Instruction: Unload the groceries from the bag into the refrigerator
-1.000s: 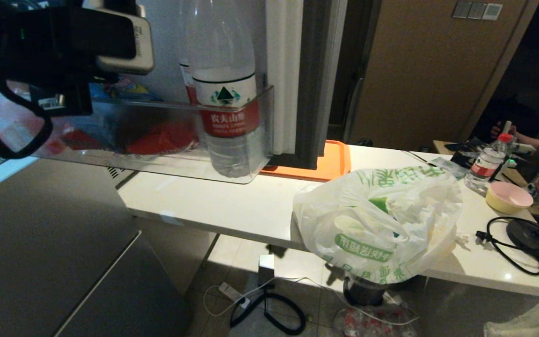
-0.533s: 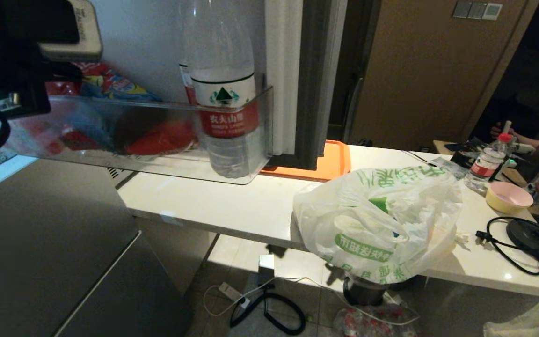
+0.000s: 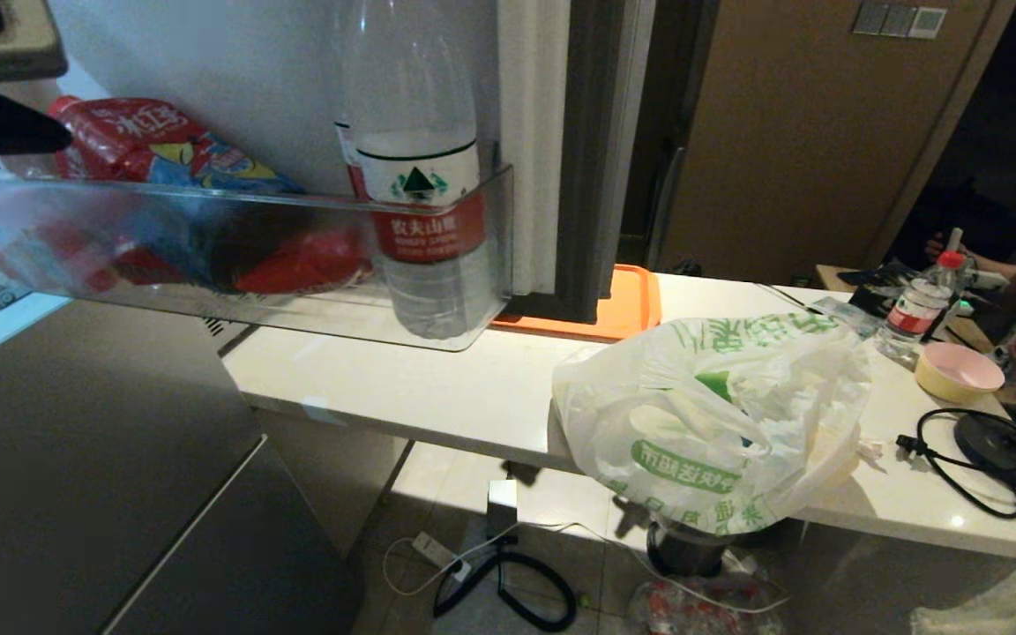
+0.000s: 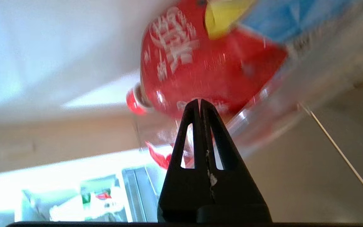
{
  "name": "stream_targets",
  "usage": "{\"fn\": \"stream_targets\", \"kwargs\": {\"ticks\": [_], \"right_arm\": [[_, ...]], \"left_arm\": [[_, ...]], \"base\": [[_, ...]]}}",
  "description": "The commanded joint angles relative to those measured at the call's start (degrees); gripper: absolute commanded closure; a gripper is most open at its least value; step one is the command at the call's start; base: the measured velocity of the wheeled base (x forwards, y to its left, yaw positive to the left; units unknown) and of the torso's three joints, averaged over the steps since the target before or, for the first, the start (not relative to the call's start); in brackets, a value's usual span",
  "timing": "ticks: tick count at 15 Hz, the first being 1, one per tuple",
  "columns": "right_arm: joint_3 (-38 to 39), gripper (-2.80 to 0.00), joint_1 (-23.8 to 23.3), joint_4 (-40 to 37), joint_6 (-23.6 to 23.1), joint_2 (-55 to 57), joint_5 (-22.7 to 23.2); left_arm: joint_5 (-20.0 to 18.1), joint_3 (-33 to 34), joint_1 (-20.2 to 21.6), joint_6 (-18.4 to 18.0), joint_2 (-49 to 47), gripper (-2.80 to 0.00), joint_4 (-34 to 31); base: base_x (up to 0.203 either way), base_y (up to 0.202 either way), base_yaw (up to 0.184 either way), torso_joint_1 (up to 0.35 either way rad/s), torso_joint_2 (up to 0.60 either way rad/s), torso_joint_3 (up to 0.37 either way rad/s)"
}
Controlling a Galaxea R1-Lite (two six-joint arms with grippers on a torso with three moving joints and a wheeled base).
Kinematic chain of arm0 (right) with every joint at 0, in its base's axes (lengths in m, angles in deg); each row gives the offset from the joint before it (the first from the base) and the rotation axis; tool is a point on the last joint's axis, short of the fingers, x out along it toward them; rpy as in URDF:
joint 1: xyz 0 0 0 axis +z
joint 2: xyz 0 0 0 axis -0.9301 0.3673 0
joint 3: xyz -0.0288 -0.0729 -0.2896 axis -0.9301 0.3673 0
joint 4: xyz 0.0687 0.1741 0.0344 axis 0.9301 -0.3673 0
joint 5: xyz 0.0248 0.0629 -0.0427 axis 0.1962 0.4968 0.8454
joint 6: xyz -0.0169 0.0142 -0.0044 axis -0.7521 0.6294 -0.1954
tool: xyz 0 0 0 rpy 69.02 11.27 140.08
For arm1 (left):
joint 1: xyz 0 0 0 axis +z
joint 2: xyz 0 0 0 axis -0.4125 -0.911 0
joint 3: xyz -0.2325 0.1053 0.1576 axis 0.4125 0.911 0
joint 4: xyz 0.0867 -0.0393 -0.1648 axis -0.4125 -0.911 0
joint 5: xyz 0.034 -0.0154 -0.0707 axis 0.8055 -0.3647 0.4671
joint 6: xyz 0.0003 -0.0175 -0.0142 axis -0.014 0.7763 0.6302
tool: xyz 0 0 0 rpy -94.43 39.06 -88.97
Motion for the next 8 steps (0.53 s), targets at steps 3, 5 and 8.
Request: {"fn": "stream_targets", "kwargs": {"ticks": [3,5,8], "right_arm": [[0.0,0.0,0.02,0.02,0.05,0.06,0.01],[0.0,0.0,0.02,0.02,0.01,0.06,0.01],[0.0,0.0,0.03,0.02,-0.04,0.06,0.01]], "left_arm": [[-3.23,2.01,4.31,-0.23,3.0,0.0,-0.01],[-6.11,2.17,5.19,2.19,3.04,0.0,0.98],[-8.72,4.67,4.81,5.06,2.28,0.0,5.87]], "base": [[0.0,0.0,0.0,0.0,0.0,0.0],[0.0,0.0,0.0,0.0,0.0,0.0],[0.0,0.0,0.0,0.0,0.0,0.0]]}}
